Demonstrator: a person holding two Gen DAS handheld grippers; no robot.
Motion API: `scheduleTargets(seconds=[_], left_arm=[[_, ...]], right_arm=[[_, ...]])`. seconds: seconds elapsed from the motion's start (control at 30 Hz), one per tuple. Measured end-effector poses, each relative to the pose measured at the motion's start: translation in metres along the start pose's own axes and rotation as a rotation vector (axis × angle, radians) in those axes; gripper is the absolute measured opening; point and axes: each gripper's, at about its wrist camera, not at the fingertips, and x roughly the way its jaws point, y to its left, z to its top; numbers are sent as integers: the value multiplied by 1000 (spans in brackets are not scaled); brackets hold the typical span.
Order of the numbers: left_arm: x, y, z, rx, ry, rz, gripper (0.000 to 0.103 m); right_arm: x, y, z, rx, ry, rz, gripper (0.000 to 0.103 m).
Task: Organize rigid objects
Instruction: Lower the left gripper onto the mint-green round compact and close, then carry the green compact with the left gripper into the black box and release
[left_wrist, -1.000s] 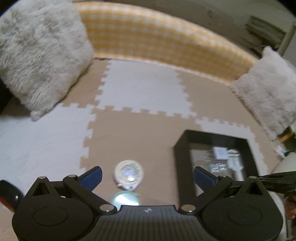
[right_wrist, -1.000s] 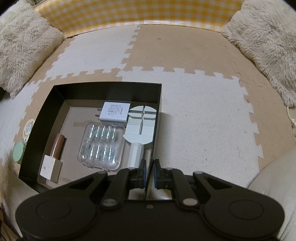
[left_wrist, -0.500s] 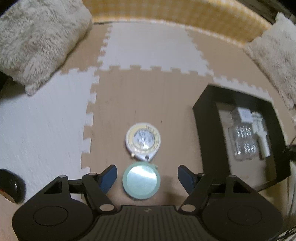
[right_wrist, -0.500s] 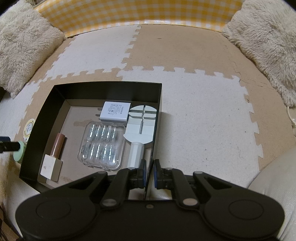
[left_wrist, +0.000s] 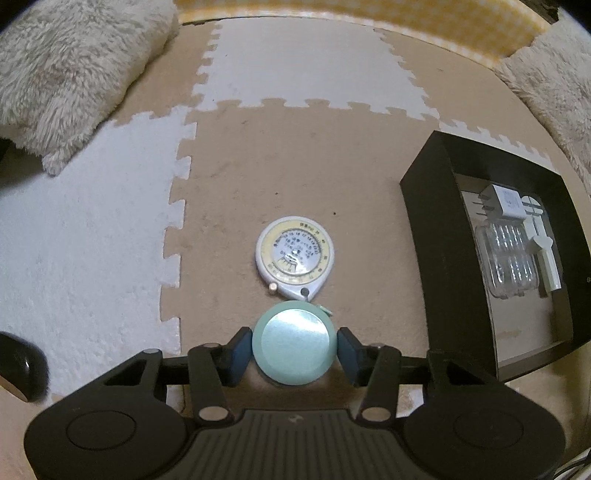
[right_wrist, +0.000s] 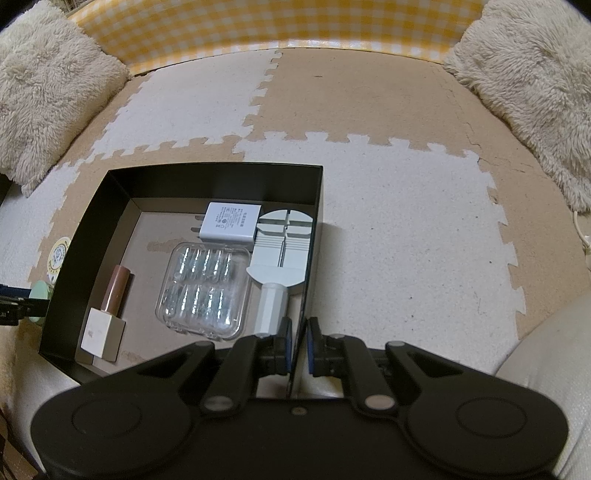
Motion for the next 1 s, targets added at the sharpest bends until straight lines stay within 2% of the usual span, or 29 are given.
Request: scheduleTargets(seconds=[0.23,0.8,1.0], left_arm=[[-9,2,3,-21,-43,0,51],[-36,4,9,-72,-159,-52,51],[-51,2,12,-84,-226,-66,51]], right_arm=[[0,0,0,0,0,0,8],[0,0,0,-1,1,-1,8],[0,0,0,-1,1,-1,8]])
